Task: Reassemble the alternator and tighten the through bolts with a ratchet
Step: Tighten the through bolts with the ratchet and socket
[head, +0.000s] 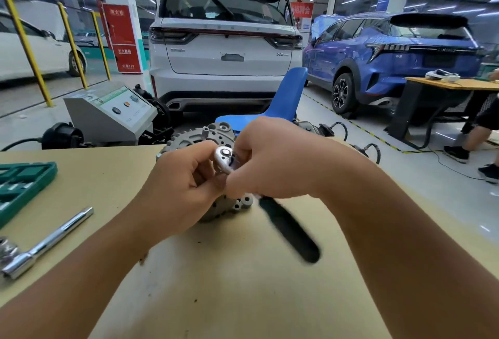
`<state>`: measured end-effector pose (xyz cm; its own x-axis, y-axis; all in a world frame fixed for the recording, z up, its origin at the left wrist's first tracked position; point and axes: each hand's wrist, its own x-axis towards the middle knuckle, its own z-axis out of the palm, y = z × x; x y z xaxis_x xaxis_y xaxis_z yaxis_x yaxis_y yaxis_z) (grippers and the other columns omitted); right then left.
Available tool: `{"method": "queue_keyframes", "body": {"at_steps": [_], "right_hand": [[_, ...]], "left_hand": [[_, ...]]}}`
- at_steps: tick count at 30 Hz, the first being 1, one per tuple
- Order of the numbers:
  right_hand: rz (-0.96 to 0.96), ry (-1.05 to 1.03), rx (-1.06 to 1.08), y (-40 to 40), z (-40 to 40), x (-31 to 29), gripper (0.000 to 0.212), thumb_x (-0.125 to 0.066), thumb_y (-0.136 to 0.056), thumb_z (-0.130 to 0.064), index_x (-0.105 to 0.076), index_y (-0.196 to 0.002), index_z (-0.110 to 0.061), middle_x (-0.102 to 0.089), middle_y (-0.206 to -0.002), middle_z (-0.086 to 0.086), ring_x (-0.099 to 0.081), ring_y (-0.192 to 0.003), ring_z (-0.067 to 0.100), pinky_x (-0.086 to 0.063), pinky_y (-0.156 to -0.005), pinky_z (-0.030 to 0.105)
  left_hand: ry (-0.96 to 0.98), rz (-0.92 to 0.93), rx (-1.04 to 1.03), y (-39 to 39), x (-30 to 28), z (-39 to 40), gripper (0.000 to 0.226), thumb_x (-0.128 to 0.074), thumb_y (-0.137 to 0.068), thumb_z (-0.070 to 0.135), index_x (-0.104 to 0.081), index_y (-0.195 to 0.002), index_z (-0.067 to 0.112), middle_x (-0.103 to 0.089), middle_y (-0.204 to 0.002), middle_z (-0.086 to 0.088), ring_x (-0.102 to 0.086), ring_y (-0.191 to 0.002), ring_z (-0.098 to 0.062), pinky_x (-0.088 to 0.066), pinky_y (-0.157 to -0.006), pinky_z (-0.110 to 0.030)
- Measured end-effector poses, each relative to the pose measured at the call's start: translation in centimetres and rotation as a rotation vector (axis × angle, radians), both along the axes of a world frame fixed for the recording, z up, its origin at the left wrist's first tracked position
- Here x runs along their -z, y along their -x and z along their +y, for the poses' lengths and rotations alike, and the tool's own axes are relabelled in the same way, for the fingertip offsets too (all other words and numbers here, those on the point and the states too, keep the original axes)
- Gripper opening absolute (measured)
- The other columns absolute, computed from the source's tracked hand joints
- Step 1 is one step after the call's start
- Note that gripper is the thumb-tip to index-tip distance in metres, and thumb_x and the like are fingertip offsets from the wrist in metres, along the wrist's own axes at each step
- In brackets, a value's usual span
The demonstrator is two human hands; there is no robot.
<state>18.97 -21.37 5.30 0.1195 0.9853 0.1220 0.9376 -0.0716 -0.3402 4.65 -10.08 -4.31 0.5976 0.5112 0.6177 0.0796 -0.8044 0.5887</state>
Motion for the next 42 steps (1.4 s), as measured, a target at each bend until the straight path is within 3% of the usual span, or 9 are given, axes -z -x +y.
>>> {"method": "queue_keyframes", "body": {"at_steps": [4, 11, 15, 21, 26, 32, 35, 38, 42], "right_hand": [[-0.215, -0.104, 0.05, 0.4, 0.0, 0.7, 0.017, -0.063, -0.08, -0.015, -0.051, -0.068, -0.018, -0.049, -0.064, 0.002, -0.043, -0.053, 0.022, -0.031, -0.049, 0.027], [-0.081, 0.027, -0.001, 0.4, -0.6, -0.5, 0.026, -0.074, -0.073, -0.035, -0.06, -0.066, -0.015, -0.061, -0.052, -0.002, -0.05, -0.048, 0.016, -0.039, -0.044, 0.025], [-0.22, -0.085, 0.07, 0.6, -0.3, 0.2, 0.021, -0.063, -0.081, -0.016, -0.047, -0.067, -0.016, -0.047, -0.066, 0.002, -0.041, -0.055, 0.022, -0.032, -0.051, 0.029], [-0.129, -0.037, 0.039, 0.9, -0.8, -0.2, 0.03, -0.072, -0.072, -0.036, -0.053, -0.06, -0.017, -0.056, -0.047, -0.005, -0.045, -0.042, 0.016, -0.035, -0.041, 0.019], [-0.204, -0.089, 0.08, 0.9, -0.2, 0.3, 0.009, -0.059, -0.083, -0.013, -0.057, -0.075, -0.018, -0.053, -0.069, 0.002, -0.046, -0.056, 0.022, -0.035, -0.051, 0.027], [-0.068, -0.014, 0.007, 1.3, -0.6, 0.0, 0.03, -0.068, -0.077, -0.034, -0.053, -0.058, -0.017, -0.053, -0.045, -0.004, -0.044, -0.04, 0.014, -0.033, -0.035, 0.018], [-0.125, -0.086, 0.018, 1.1, -0.6, -0.1, 0.012, -0.068, -0.08, -0.026, -0.063, -0.07, -0.02, -0.06, -0.061, -0.004, -0.052, -0.052, 0.016, -0.042, -0.046, 0.025], [-0.21, -0.125, 0.067, 1.2, -0.4, 0.3, 0.006, -0.062, -0.083, -0.016, -0.065, -0.082, -0.022, -0.059, -0.075, 0.0, -0.056, -0.062, 0.021, -0.044, -0.054, 0.029], [-0.189, -0.128, 0.079, 1.1, -0.5, 0.4, 0.031, -0.069, -0.075, -0.033, -0.049, -0.058, -0.017, -0.046, -0.045, -0.007, -0.041, -0.042, 0.016, -0.029, -0.04, 0.02]], "left_hand": [[-0.022, 0.029, 0.018, -0.3, 0.0, 0.0, 0.025, -0.074, -0.084, 0.043, -0.067, -0.093, 0.022, -0.057, -0.066, 0.007, -0.046, -0.056, -0.014, -0.04, -0.054, -0.033], [-0.026, 0.012, -0.024, -0.3, 0.1, -0.2, 0.018, -0.072, -0.081, 0.028, -0.067, -0.091, 0.014, -0.063, -0.069, -0.003, -0.056, -0.063, -0.032, -0.05, -0.058, -0.053], [-0.077, 0.021, -0.007, -0.1, -0.4, -0.3, 0.014, -0.074, -0.085, 0.038, -0.071, -0.087, 0.025, -0.061, -0.062, 0.008, -0.052, -0.055, -0.014, -0.04, -0.054, -0.031], [-0.106, -0.023, -0.11, -0.4, -0.2, -0.8, 0.028, -0.076, -0.082, 0.024, -0.06, -0.071, 0.045, -0.058, -0.06, 0.015, -0.049, -0.054, -0.011, -0.037, -0.052, -0.027], [-0.035, 0.008, -0.05, -0.1, -0.1, -0.5, 0.016, -0.074, -0.082, 0.034, -0.069, -0.092, 0.022, -0.063, -0.072, 0.003, -0.056, -0.063, -0.023, -0.051, -0.06, -0.047], [-0.044, -0.059, -0.088, -0.4, -0.1, -0.6, 0.023, -0.063, -0.078, 0.032, -0.064, -0.085, 0.01, -0.061, -0.069, -0.005, -0.054, -0.066, -0.034, -0.048, -0.058, -0.056], [0.017, -0.023, 0.067, 0.3, -0.8, -0.3, 0.027, -0.072, -0.086, 0.032, -0.07, -0.096, 0.007, -0.066, -0.079, -0.012, -0.058, -0.07, -0.038, -0.051, -0.063, -0.055], [0.041, 0.026, 0.061, 0.5, -1.0, -0.3, 0.025, -0.074, -0.084, 0.03, -0.073, -0.1, 0.01, -0.07, -0.077, -0.007, -0.063, -0.07, -0.035, -0.054, -0.064, -0.051], [-0.015, -0.029, -0.01, -0.1, -0.5, -0.7, 0.014, -0.072, -0.08, 0.024, -0.068, -0.079, 0.038, -0.062, -0.061, 0.005, -0.054, -0.054, -0.019, -0.046, -0.052, -0.034]]}}
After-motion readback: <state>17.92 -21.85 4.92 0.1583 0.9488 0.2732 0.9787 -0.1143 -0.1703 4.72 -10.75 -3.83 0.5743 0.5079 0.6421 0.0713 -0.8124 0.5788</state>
